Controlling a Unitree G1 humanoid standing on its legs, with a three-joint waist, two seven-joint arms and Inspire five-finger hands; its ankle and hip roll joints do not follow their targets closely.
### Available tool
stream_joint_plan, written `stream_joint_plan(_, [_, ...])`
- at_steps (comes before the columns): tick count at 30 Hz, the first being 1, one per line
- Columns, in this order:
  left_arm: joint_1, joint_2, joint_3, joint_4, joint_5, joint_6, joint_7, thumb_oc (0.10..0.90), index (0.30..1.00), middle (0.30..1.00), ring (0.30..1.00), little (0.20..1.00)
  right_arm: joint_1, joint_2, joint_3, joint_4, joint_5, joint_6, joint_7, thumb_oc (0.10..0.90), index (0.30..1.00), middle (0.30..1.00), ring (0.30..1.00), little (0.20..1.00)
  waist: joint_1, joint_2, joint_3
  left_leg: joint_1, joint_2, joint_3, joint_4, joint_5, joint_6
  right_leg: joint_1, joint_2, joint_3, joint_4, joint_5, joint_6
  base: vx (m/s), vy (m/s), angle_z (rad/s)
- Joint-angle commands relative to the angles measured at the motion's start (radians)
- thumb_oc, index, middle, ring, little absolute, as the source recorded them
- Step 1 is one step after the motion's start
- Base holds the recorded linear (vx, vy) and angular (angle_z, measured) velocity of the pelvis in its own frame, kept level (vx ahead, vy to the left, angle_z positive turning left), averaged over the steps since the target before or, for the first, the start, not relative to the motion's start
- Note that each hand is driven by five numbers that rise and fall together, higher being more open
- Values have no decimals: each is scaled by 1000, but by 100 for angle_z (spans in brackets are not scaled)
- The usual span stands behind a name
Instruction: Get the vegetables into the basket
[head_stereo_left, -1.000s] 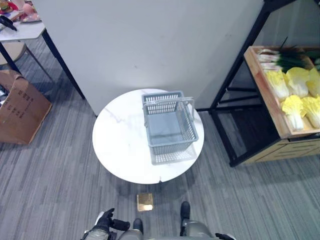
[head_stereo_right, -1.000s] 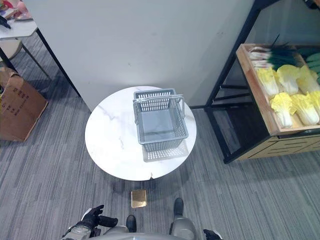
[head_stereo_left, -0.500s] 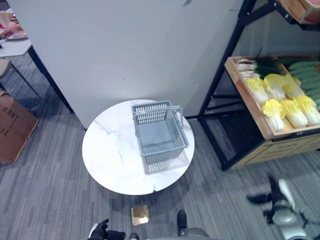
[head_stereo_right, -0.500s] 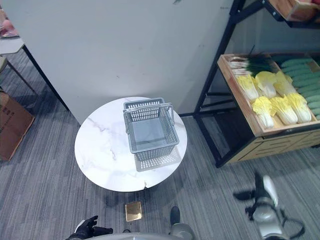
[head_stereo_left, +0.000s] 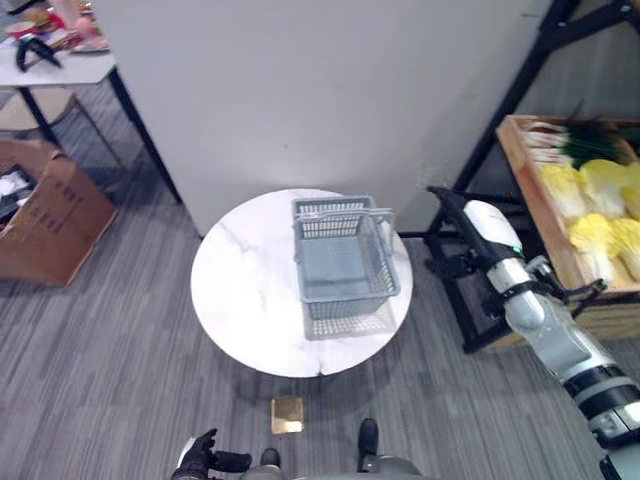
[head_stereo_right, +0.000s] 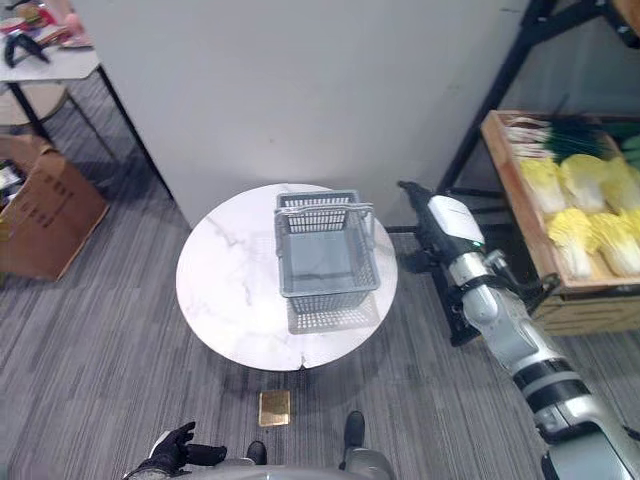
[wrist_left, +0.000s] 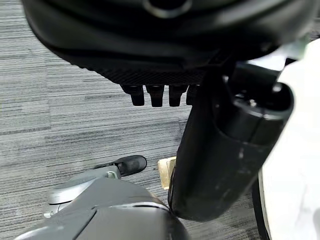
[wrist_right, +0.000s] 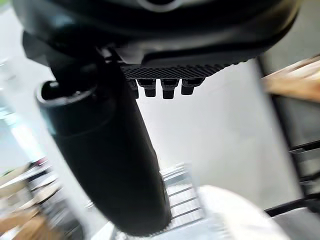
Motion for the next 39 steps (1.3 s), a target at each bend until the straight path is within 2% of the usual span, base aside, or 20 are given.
stream_joint_plan(1, [-30, 34, -76, 24, -5, -4, 35, 900, 1000, 1000, 1000, 1000, -231, 4, -5, 41, 50, -26, -40, 900, 1000, 1000, 1000, 1000, 29, -31, 46, -72, 32, -48, -16, 52, -27, 69, -57, 13, 5, -16, 63, -108, -60, 20])
stream_joint_plan(2, [-42, 39, -93, 12, -23, -10, 42, 900, 1000, 1000, 1000, 1000, -326, 4, 57, 127, 30, -13, -46, 900, 1000, 1000, 1000, 1000, 43, -34, 57, -95, 35, -57, -16, 63, -31, 53, -53, 6, 5, -12, 61, -45, -27, 25])
stream_joint_plan(3, [-43, 38, -91, 13, -23, -10, 42, 900, 1000, 1000, 1000, 1000, -331, 5, 61, 131, 30, -15, -47, 900, 1000, 1000, 1000, 1000, 41, -34, 58, -96, 35, -58, -16, 63, -31, 52, -53, 6, 5, -12, 61, -84, -58, 26])
stream_joint_plan(4, [-62, 50, -98, 7, -44, -14, 54, 900, 1000, 1000, 1000, 1000, -421, 5, 120, 198, 4, -3, -53, 900, 1000, 1000, 1000, 1000, 53, -37, 69, -119, 38, -66, -16, 73, -35, 34, -49, 1, 4, -8, 59, -40, -32, 17])
stream_joint_plan(6, [-75, 54, -100, 5, -55, -17, 64, 900, 1000, 1000, 1000, 1000, -460, 22, 136, 238, 4, 3, -59, 900, 1000, 1000, 1000, 1000, 57, -37, 75, -134, 41, -71, -16, 80, -37, 22, -47, -3, 4, -5, 58, -67, -42, 14])
stream_joint_plan(7, [-89, 60, -110, 3, -67, -20, 75, 900, 1000, 1000, 1000, 1000, -529, 33, 181, 307, -17, 14, -64, 900, 1000, 1000, 1000, 1000, 67, -39, 86, -156, 43, -79, -16, 87, -40, 5, -43, -7, 4, -2, 56, -68, -38, 10])
stream_joint_plan(15, [-101, 55, -130, 14, -117, -31, 97, 900, 1000, 1000, 1000, 1000, -706, 81, 288, 539, -68, 36, -77, 900, 1000, 1000, 1000, 1000, 97, -34, 117, -229, 40, -116, -16, 111, -49, -40, -42, -29, 1, 2, 54, -31, -21, 9])
stream_joint_plan(26, [-121, 67, -166, 24, -111, -33, 122, 900, 1000, 1000, 1000, 1000, -809, 109, 311, 739, -45, 49, -109, 900, 1000, 1000, 1000, 1000, 128, -28, 143, -277, 29, -140, -16, 124, -50, -73, -46, -42, 1, 4, 56, -13, -2, 6])
stream_joint_plan(34, [-130, 61, -187, 16, -122, -37, 117, 900, 1000, 1000, 1000, 1000, -844, 84, 295, 845, -23, 57, -125, 900, 1000, 1000, 1000, 1000, 141, -15, 149, -299, 18, -151, -16, 129, -49, -86, -53, -49, 1, 4, 58, 0, 3, 3])
stream_joint_plan(35, [-130, 57, -192, 13, -123, -38, 117, 900, 1000, 1000, 1000, 1000, -842, 65, 289, 865, -21, 60, -131, 600, 580, 580, 580, 580, 145, -9, 151, -306, 14, -156, -16, 131, -49, -89, -54, -53, 1, 3, 59, -1, -4, 9])
stream_joint_plan(36, [-130, 57, -192, 13, -123, -38, 117, 900, 1000, 1000, 1000, 1000, -842, 65, 289, 865, -21, 60, -131, 571, 539, 539, 539, 539, 145, -9, 151, -306, 14, -156, -16, 131, -49, -89, -54, -54, 1, 3, 59, 3, -1, 13])
stream_joint_plan(37, [-131, 56, -195, 12, -123, -38, 116, 900, 1000, 1000, 1000, 1000, -842, 55, 296, 876, -31, 60, -128, 400, 300, 300, 300, 300, 145, -8, 151, -307, 13, -158, -16, 131, -49, -89, -55, -56, 1, 2, 60, 12, 3, 14])
stream_joint_plan(39, [-128, 54, -199, 10, -115, -36, 113, 900, 1000, 1000, 1000, 1000, -834, 28, 309, 892, -52, 60, -120, 400, 300, 300, 300, 300, 145, -4, 151, -308, 9, -161, -16, 131, -48, -89, -57, -58, 1, 2, 61, 11, 1, 12])
